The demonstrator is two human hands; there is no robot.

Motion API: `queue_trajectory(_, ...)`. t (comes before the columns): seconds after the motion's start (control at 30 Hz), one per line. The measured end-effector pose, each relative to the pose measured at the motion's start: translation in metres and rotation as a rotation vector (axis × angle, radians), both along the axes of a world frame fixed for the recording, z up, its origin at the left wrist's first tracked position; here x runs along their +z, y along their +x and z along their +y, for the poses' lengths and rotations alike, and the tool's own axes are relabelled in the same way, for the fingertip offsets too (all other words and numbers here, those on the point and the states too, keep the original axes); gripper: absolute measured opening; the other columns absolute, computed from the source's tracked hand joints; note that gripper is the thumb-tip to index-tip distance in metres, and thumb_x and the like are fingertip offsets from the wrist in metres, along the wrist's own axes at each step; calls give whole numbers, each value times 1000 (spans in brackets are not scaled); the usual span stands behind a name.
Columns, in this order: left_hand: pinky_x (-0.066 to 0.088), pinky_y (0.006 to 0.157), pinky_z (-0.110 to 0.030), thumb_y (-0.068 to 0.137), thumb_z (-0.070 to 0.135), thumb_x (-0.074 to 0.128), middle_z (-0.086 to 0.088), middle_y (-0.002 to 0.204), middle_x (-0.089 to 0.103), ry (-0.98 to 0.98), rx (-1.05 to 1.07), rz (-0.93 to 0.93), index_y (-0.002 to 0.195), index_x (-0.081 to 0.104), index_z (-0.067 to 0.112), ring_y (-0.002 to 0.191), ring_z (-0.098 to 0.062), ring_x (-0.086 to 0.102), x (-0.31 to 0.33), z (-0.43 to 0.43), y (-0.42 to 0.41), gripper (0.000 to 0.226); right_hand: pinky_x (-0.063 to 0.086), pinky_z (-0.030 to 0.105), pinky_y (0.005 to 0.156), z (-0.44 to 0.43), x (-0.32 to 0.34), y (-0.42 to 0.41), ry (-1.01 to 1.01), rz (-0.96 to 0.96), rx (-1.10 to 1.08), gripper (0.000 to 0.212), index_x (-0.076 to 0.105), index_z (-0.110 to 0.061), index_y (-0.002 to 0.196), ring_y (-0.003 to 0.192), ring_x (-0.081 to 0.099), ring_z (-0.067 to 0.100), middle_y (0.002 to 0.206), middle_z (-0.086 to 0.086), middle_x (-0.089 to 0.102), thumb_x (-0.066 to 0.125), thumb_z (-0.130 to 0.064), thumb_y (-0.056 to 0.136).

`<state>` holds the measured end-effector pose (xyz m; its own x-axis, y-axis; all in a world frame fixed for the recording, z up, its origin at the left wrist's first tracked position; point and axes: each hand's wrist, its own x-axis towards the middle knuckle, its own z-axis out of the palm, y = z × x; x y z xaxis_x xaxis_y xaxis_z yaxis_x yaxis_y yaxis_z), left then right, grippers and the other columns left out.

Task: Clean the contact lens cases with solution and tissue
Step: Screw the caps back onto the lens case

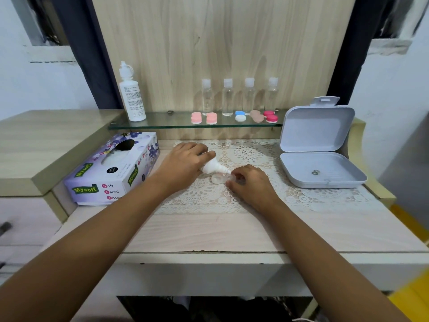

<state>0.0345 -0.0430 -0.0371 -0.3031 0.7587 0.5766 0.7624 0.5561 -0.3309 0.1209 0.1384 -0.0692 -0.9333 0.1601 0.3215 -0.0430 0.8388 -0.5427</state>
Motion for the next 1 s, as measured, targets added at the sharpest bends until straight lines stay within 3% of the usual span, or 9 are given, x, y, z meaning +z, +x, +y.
queue_trajectory(0.27,52,72,-40,55,13,87,-9,92,68,-11,-10,24,104,68,10,84,-30,65,-4,4,0,53,41,36,82,0,0,-1,2,-4,-1,23,67,-14,96,94,52,24,94,5,59,63,-32,83)
queue_trajectory(1.0,51,71,-39,55,15,88,-8,91,67,-43,-4,37,102,68,11,82,-30,65,-2,4,0,52,43,38,85,0,1,-3,11,-12,-8,26,68,-16,102,95,52,23,98,7,61,64,-33,83)
